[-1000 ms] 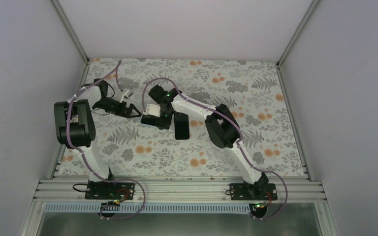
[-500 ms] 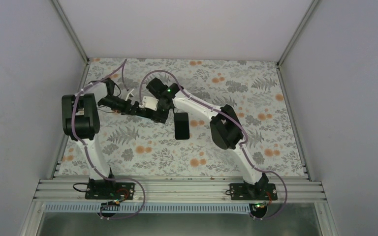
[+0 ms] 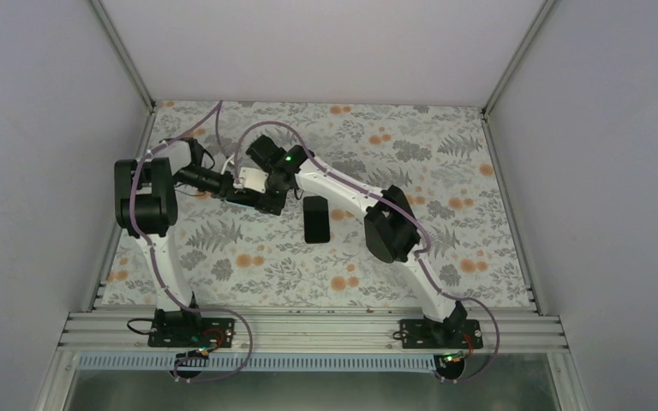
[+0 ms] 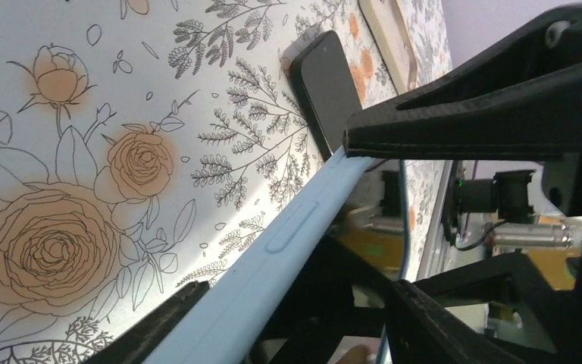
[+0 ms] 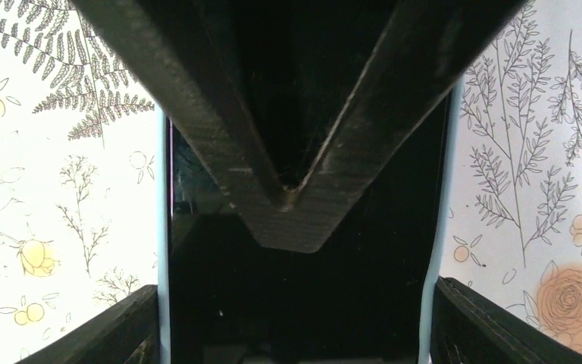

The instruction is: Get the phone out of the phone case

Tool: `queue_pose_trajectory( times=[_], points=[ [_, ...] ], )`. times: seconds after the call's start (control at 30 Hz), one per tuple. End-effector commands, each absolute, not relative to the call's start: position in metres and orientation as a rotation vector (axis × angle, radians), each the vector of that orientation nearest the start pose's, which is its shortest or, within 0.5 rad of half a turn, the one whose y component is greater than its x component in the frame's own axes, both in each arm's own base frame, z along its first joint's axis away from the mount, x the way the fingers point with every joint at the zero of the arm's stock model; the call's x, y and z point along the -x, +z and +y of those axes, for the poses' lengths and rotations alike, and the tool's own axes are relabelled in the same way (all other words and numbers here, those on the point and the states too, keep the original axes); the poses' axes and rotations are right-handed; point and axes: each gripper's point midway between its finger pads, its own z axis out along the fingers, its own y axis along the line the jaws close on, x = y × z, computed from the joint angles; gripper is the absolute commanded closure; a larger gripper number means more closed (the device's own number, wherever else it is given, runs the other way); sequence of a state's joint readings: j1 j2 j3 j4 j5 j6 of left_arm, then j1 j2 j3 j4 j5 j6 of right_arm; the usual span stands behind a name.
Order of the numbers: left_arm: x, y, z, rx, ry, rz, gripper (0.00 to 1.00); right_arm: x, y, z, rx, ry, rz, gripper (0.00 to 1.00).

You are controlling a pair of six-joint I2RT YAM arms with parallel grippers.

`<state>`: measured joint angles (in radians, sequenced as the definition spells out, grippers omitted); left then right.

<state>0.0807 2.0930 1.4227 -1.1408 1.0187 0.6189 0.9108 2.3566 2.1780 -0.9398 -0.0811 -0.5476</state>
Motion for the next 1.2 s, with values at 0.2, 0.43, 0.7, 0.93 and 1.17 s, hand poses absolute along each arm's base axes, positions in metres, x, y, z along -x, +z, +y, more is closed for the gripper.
queue_pose_trajectory(
  times=[0.2,0.43,0.7,0.93,1.17],
  points=[
    [-0.344,0.101,-0.13,-0.568,-1.663,2.421,0.64,-0.348,0.099,0.47,1.756,0.194,1.958,0.31],
    [-0.339,0.107,-0.133,-0.603,-1.682,2.389,0.84,-0.342,0.099,0.468,1.775,0.209,1.96,0.24],
    [-0.329,0.123,-0.14,-0.789,-1.552,2.391,0.93,-0.324,0.138,0.44,1.809,0.33,1.931,0.0],
    [-0.332,0.164,-0.146,-0.992,-1.35,2.302,0.98,-0.306,0.178,0.373,1.806,0.651,1.93,0.0],
    [-0.313,0.207,-0.178,-1.267,-1.216,2.105,0.98,-0.296,0.176,0.336,1.795,0.797,1.881,0.0]
  ],
)
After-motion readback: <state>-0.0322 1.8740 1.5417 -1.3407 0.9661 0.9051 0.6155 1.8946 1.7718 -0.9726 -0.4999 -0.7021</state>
